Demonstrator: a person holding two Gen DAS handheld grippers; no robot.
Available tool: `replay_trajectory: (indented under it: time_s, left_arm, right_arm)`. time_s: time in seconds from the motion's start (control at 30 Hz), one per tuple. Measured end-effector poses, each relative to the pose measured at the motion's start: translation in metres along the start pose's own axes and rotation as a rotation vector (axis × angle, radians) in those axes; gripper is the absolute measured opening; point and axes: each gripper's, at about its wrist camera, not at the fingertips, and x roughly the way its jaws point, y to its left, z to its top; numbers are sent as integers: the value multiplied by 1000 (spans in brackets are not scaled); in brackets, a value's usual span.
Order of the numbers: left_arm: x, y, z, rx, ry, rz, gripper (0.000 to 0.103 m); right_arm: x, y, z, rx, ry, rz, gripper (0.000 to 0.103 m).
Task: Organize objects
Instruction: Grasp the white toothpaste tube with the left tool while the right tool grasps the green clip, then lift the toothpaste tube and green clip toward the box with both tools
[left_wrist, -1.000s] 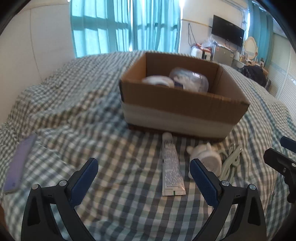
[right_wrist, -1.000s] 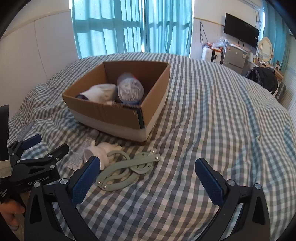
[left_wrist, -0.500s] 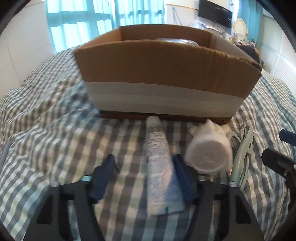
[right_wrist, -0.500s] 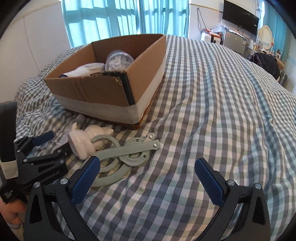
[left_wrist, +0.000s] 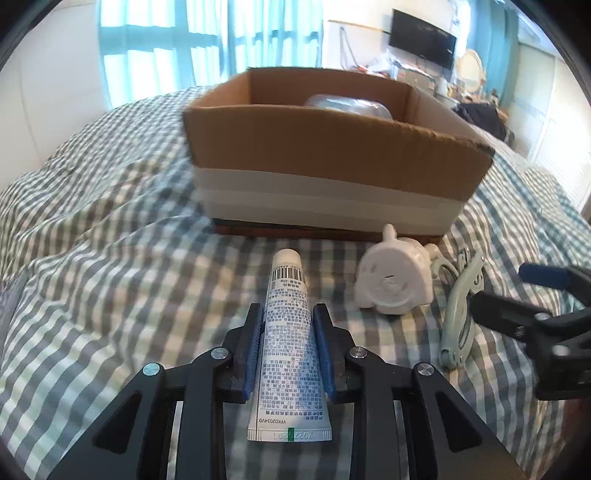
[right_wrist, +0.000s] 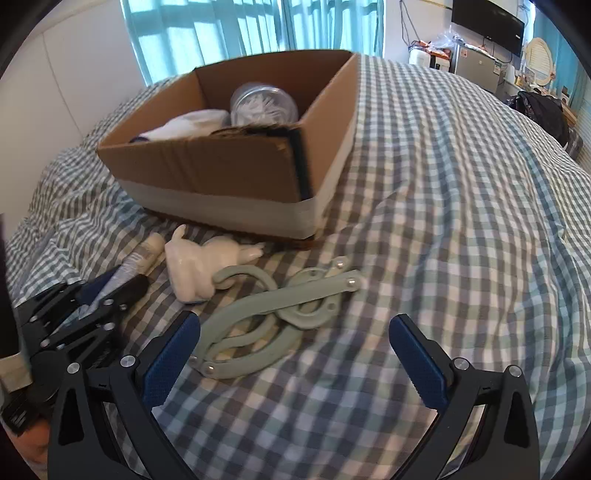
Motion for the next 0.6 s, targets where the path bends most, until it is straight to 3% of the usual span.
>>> replay_trajectory:
  time_s: [0.27, 0.47, 0.53, 0.6]
  left_arm:
    - [-11, 22, 0, -74, -34, -3, 27]
    - [-12, 29, -3, -97, -46, -30, 27]
    - [-12, 31, -5, -109, -45, -36, 27]
    - [-13, 32, -4, -114, -45, -37, 27]
  right_arm:
    - [33, 19, -2, -2, 71, -36, 99]
    - [40, 25, 0, -39, 59, -62, 83]
    - [36, 27, -2, -53, 55, -53, 64]
    - [33, 28, -5, -68, 53, -57, 62]
